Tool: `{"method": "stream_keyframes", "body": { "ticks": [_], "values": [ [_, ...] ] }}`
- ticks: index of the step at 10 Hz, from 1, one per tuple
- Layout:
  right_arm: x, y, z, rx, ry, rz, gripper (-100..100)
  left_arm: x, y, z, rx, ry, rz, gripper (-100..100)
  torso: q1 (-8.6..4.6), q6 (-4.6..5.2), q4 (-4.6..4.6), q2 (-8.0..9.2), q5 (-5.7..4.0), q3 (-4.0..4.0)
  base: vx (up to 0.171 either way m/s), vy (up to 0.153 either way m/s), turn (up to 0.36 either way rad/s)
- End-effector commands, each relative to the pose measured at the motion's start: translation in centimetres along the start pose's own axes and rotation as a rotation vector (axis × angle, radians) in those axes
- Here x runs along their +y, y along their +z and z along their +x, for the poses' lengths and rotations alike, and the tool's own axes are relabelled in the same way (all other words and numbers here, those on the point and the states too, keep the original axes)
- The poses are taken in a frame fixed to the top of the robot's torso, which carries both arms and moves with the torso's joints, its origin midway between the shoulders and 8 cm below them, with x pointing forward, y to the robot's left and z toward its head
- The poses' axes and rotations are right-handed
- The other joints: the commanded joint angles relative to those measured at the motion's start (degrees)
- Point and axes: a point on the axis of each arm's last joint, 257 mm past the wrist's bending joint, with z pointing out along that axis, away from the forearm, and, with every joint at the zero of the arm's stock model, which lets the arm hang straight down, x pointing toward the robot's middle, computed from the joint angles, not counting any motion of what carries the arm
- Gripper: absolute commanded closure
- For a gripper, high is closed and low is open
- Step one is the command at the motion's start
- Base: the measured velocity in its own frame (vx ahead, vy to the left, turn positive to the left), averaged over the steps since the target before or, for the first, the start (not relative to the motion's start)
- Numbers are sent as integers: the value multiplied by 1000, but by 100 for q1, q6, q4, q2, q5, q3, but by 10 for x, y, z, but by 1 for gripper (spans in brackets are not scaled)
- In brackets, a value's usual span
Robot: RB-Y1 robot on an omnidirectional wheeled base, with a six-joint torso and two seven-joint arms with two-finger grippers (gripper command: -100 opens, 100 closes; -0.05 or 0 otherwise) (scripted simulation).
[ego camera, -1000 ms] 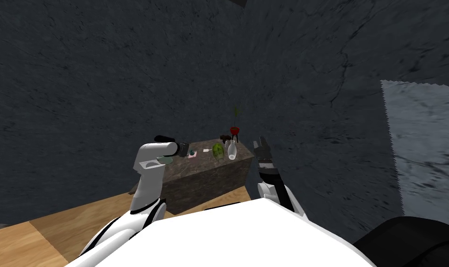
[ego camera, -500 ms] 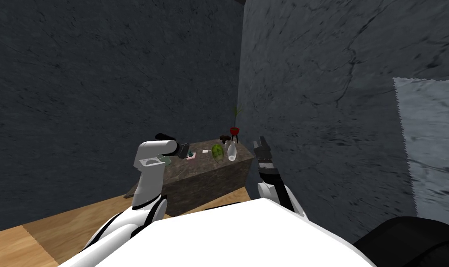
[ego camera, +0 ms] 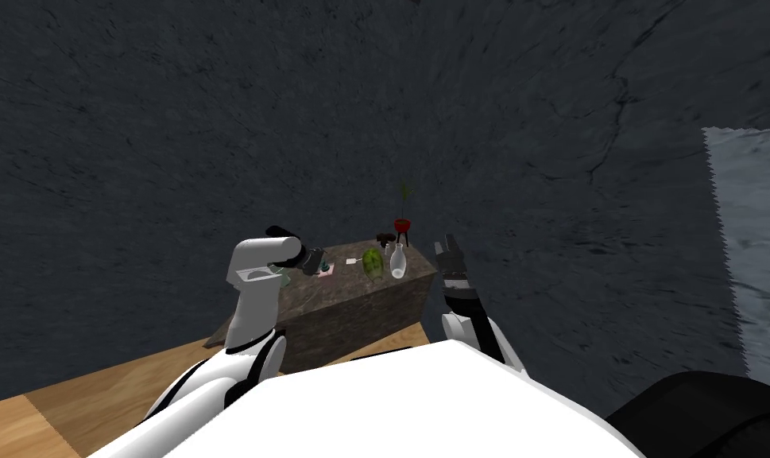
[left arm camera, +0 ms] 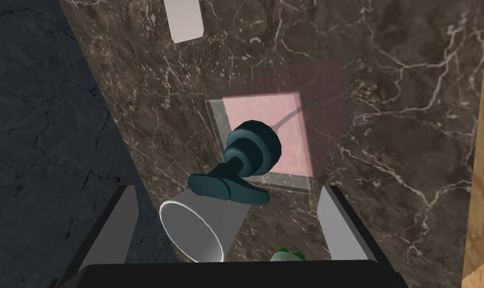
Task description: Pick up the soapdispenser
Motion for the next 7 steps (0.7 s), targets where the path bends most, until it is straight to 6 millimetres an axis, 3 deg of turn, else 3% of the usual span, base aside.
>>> {"method": "stream_keyframes", "body": {
  "ticks": [1,6,7],
  "values": [
    [0,0,0,0,0,0,0,7,-3,-1,4,3,-43,-100,0,0,0,0,0,0,50,1,-17],
    [0,0,0,0,0,0,0,21,-8,-5,6,5,-110,-100,1,0,-3,-13,1,-8,53,0,-11],
    [0,0,0,0,0,0,0,22,-8,-5,7,6,-115,0,1,0,-2,-2,1,-2,6,0,0]
  ]
}}
